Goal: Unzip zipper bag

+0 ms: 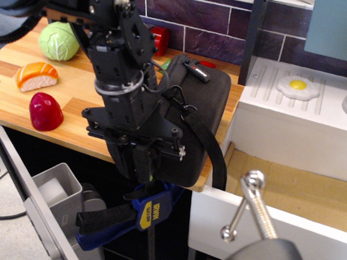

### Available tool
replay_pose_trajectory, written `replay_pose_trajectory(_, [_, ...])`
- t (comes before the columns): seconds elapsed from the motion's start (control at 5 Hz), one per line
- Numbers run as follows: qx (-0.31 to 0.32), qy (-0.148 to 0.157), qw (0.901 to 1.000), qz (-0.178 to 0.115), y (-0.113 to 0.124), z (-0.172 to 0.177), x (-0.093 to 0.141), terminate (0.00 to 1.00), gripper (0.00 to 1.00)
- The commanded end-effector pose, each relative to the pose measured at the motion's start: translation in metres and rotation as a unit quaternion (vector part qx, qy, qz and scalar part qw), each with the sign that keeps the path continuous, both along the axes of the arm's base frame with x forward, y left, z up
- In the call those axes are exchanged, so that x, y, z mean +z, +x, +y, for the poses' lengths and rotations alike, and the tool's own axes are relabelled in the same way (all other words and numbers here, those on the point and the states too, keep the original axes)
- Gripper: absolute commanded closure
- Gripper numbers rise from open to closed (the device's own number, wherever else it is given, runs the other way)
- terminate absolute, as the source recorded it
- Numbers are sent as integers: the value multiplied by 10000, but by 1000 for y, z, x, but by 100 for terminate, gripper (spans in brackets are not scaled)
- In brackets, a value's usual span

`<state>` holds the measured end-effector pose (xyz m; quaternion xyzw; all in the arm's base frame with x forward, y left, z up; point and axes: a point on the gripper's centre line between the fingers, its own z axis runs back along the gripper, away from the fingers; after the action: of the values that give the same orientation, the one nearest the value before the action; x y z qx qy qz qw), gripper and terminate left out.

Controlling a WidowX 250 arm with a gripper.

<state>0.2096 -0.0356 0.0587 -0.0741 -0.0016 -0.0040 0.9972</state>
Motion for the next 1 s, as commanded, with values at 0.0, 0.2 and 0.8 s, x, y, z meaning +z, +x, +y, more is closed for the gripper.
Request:
replay_pose_trajectory(0.0, [194,-192,9985,-471,25,-1,36,0,100])
replay_pose_trajectory(0.2, [324,-401,9959,-749,41,-5,64,0,100])
replay_pose_trajectory(0.8, [829,-957,9889,-783,77,-3,122,0,100])
